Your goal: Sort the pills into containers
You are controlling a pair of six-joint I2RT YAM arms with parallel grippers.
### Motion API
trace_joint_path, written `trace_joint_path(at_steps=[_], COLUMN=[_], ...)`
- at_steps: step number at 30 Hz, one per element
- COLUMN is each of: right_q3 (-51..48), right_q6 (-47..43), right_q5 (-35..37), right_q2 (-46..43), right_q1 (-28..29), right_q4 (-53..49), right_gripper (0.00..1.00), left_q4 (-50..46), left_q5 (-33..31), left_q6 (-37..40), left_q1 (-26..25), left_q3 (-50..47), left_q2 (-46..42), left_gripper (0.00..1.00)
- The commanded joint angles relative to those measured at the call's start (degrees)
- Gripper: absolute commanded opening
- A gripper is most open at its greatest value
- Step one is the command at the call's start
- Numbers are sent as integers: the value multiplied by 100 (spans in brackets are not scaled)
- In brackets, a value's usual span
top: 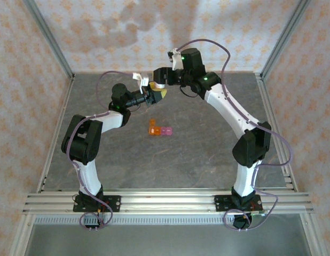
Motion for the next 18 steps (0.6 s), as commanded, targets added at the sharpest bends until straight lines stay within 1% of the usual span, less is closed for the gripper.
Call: trace_joint_path(at_steps=[1, 4, 8, 11, 13, 16, 18], right_q3=[253, 279, 260, 81, -106, -597, -875], right_q6=[-61, -49, 14, 127, 239, 595, 822], right_q5=[91, 119, 163, 329, 576, 1263, 1845], right_q2=[102, 125, 112, 2, -120, -345, -491], right_q1=[19, 21, 21, 66, 158, 427, 684], right_q4=[-112, -127, -106, 16, 107, 428, 599], right_gripper=[63, 58, 47, 45, 42, 41, 41], left_q4=[345, 354, 361, 363, 371, 372, 372], left_q5=[121, 116, 119, 113, 113, 104, 99], left_q6=[-44, -49, -55, -69, -63, -68, -65], left_q1=[33, 30, 31, 30, 32, 27, 31], left_q3=[-1, -10, -16, -18, -12, -9, 0], left_q2=[-163, -172, -172, -173, -172, -164, -164], left_gripper=[0, 0, 0, 0, 0, 0, 0])
